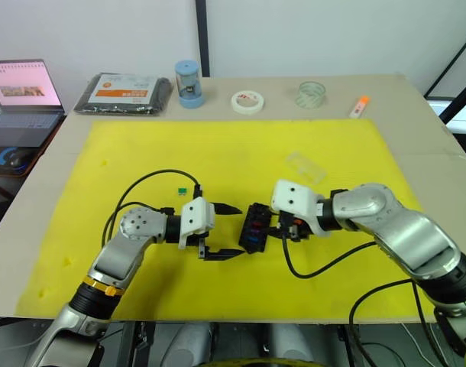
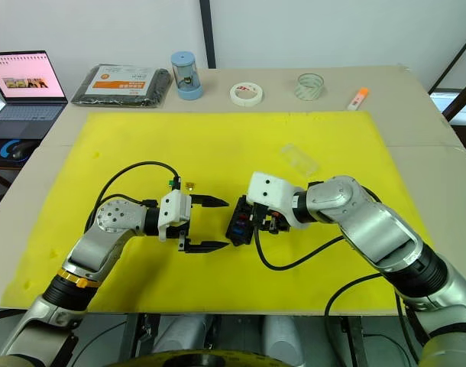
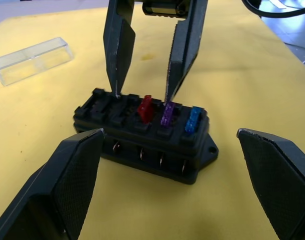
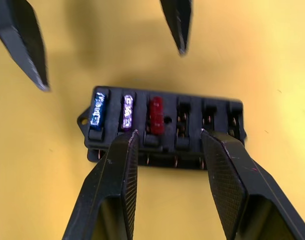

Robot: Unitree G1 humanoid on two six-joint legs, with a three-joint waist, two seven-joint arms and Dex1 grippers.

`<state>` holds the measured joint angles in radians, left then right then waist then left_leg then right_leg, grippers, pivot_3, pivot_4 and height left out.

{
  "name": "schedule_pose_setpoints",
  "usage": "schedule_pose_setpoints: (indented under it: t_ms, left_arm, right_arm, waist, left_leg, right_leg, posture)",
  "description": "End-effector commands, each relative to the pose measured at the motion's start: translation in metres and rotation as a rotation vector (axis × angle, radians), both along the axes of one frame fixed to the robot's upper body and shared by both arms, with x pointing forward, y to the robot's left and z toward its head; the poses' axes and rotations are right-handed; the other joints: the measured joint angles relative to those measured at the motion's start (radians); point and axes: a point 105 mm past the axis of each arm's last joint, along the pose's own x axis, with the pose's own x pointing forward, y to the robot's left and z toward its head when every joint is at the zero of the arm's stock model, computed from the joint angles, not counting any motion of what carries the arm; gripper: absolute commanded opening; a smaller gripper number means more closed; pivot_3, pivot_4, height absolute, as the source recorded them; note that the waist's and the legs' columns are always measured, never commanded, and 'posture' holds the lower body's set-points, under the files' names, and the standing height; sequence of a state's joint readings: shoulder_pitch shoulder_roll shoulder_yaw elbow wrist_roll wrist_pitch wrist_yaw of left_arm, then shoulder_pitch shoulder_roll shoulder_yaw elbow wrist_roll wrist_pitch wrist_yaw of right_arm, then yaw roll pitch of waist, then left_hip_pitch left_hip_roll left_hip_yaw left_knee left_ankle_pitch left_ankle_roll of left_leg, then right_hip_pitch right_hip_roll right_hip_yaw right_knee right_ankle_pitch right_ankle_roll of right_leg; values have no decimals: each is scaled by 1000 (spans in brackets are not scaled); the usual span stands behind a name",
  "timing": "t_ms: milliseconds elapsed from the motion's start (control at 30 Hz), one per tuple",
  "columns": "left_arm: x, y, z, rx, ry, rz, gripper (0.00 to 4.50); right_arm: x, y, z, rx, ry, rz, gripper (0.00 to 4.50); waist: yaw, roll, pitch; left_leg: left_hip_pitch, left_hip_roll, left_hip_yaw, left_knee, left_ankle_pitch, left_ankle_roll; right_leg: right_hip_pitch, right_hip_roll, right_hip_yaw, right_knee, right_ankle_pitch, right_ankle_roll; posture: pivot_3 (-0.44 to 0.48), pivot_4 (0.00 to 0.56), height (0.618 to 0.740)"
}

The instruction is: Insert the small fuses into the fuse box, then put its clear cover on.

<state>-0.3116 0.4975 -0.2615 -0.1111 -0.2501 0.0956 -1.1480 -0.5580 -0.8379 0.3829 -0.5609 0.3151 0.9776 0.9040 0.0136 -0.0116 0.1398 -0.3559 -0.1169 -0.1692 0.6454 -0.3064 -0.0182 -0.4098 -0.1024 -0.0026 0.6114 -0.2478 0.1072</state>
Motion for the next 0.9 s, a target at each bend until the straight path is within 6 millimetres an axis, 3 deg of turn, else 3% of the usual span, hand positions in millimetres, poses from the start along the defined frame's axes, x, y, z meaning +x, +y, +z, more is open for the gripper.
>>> schedule_pose_setpoints:
  t_ms: [33, 567, 667, 800, 900]
  left_arm:
    - [-1, -5, 10, -17, -44, -23, 4500]
    - [-1, -6, 10, -23, -40, -23, 4500]
    - [0, -6, 11, -23, -39, -22, 4500]
    - [0, -6, 11, -23, -40, -22, 4500]
    - [0, -6, 11, -20, -38, -24, 4500]
  right_arm:
    - [0, 4, 14, 63, -23, 19, 2110]
    - [-3, 4, 25, 131, -7, 43, 2110]
    - [-4, 5, 25, 140, -5, 45, 1457]
    - [-5, 7, 23, 142, -1, 51, 56]
    - [-6, 8, 21, 140, 4, 56, 22]
  waist:
    - [0, 0, 0]
    - [0, 0, 0]
    - [0, 0, 0]
    - [0, 0, 0]
    - [0, 0, 0]
  left_leg:
    - [0, 0, 0, 0, 0, 0]
    - [0, 0, 0, 0, 0, 0]
    - [0, 0, 0, 0, 0, 0]
    - [0, 0, 0, 0, 0, 0]
    - [0, 0, 0, 0, 0, 0]
  right_leg:
    - [0, 0, 0, 0, 0, 0]
    - [0, 0, 0, 0, 0, 0]
    - [0, 0, 0, 0, 0, 0]
    - [0, 0, 0, 0, 0, 0]
    - [0, 0, 0, 0, 0, 0]
  posture:
    - [0, 150, 740]
    - [0, 150, 740]
    - [0, 150, 740]
    - [0, 150, 740]
    - [0, 150, 740]
